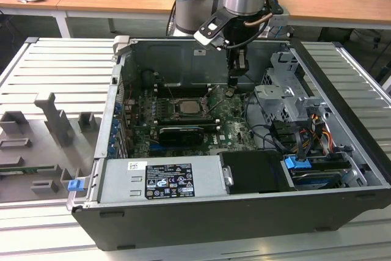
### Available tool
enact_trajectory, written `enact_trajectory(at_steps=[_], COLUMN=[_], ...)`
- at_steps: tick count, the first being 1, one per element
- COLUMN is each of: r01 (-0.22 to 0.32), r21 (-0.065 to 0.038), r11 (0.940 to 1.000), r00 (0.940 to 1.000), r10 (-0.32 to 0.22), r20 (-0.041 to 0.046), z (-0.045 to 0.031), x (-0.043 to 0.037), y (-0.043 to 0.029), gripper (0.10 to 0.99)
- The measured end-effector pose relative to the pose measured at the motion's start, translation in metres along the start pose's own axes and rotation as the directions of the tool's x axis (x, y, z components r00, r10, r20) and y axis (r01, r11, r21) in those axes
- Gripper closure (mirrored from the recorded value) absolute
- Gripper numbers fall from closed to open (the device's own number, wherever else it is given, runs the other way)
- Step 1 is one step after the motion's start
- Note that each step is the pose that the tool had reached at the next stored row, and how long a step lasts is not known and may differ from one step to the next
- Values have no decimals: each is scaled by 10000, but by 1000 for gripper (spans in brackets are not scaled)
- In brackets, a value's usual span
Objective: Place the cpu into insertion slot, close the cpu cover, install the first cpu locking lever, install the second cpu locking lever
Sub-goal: 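Close the cpu cover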
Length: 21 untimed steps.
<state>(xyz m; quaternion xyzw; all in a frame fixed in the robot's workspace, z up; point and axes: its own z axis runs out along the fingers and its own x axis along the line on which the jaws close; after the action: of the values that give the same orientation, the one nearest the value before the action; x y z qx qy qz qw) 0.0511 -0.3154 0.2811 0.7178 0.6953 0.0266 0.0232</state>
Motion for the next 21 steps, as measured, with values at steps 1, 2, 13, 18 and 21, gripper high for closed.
enact_trajectory(at_steps=[1, 2, 13, 18, 21], r01=[-2, -1, 0, 1, 0], r21=[0, 1, 1, 0, 0], r11=[10000, 10000, 10000, 10000, 10000], r00=[10000, 10000, 10000, 10000, 10000], r10=[2, 1, 0, -1, 0], r20=[1, 2, 1, 1, 1], z=[23, 43, 251, 289, 301], x=[0, 0, -5, -10, -12], y=[-1, -2, -14, -49, -105], gripper=[980, 980, 980, 980, 980])
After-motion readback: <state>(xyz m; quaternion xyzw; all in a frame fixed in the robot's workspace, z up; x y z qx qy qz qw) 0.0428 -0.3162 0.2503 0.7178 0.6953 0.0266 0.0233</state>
